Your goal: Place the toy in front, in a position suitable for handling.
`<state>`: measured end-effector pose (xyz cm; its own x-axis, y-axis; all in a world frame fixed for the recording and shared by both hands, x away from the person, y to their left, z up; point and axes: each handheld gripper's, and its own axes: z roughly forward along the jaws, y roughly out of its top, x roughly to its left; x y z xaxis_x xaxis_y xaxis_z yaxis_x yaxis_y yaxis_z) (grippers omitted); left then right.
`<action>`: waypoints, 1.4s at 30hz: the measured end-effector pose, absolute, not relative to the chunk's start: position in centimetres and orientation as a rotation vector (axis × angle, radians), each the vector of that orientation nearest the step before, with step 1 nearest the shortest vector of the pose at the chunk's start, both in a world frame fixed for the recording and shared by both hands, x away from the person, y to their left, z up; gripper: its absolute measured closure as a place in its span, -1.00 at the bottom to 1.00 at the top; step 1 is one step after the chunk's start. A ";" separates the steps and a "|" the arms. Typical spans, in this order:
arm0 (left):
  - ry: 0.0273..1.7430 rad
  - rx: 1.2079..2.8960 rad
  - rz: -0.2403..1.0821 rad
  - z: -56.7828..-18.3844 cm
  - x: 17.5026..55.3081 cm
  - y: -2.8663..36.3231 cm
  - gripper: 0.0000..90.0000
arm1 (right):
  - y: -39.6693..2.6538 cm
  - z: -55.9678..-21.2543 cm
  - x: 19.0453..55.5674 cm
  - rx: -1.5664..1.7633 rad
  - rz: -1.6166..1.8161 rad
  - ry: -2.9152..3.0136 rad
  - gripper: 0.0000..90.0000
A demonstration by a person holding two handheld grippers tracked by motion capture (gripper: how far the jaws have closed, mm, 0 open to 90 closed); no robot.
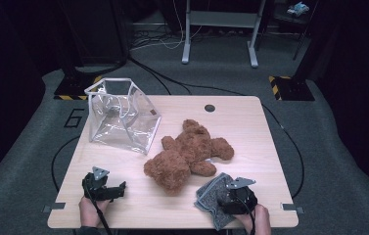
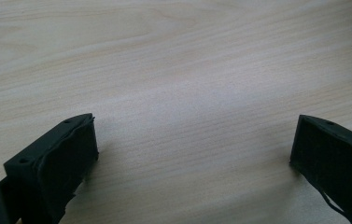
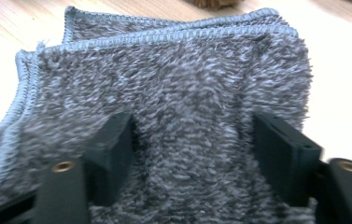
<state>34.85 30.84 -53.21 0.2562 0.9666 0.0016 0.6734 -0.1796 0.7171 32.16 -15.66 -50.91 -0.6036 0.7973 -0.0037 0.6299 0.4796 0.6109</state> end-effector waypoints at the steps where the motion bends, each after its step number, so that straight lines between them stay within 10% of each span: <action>1: 1.485 1.930 0.629 -53.2 34.9 30.8 -0.99 | -15.7 -50.9 32.2 1.208 0.830 2.434 -0.11; 15: 1.485 1.930 0.629 -53.2 34.9 30.8 -0.99 | -16.3 -50.7 32.3 1.242 0.864 2.430 0.48; 42: 1.485 1.930 0.628 -53.2 34.9 30.8 -0.99 | -17.7 -48.7 32.0 1.274 0.899 2.354 0.59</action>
